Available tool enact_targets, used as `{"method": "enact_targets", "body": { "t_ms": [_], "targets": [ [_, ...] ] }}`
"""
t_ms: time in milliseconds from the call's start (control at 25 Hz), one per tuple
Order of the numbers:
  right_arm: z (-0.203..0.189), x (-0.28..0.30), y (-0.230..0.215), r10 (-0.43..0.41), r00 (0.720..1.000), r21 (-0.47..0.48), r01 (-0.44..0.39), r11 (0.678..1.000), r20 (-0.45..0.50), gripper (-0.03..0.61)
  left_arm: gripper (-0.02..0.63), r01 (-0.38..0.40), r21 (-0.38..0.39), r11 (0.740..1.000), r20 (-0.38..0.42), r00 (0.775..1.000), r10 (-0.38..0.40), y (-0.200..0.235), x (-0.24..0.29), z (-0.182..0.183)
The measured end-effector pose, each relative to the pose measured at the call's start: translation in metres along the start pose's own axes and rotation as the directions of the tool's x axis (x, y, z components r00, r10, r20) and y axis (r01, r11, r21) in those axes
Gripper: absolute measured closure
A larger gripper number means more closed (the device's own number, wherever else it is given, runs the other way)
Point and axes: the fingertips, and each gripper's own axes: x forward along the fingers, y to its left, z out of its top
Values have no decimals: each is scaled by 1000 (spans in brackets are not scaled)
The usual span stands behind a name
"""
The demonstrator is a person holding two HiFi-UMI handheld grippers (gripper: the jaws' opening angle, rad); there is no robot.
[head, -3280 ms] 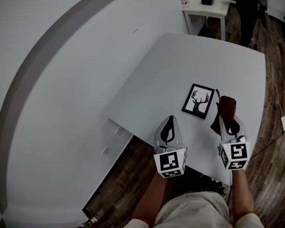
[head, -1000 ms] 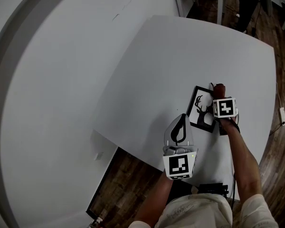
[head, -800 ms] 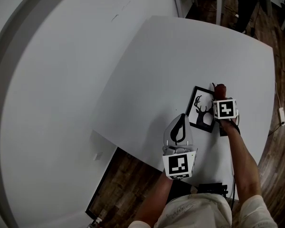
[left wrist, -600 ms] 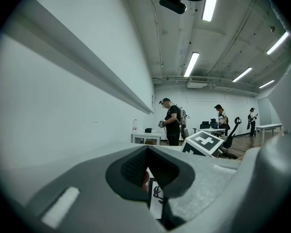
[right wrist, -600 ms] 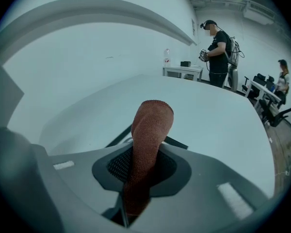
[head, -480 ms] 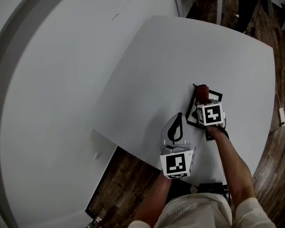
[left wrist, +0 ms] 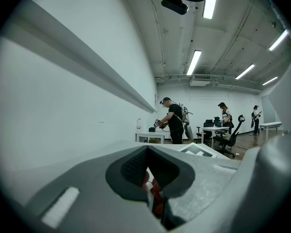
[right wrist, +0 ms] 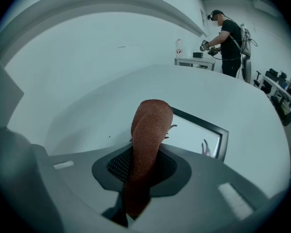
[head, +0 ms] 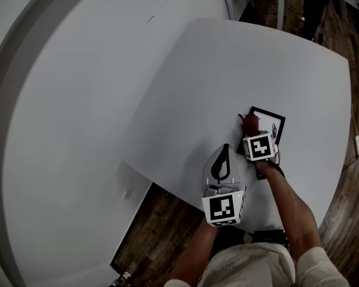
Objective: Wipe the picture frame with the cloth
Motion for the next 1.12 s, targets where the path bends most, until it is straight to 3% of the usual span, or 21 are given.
{"method": "enact_targets", "body": {
  "t_ms": [440,680,760,960,1120],
  "targets": [
    [-36,-51,-102,-162,986,82,164,983,-26,479,614,32,-15,999,11,999,-32,-18,5,-3],
    [-46,-64,-116,-201,979,100,202,974,-16,479,614,36,0,999,22,999,-36,-22,5,-2],
    [-37,-72,-99,-170,985,111,165,980,30,480,614,32,-4,999,19,999,-32,-19,3,-3],
    [-19,-69,-10,39,992,125,-54,991,118,479,614,-5,-12,1000,4,1000,5,-4,-5,-4],
    [-26,-38,52,140,985,115,-151,982,101,479,614,-36,-8,999,-3,999,36,12,-12,-8]
  ]
}}
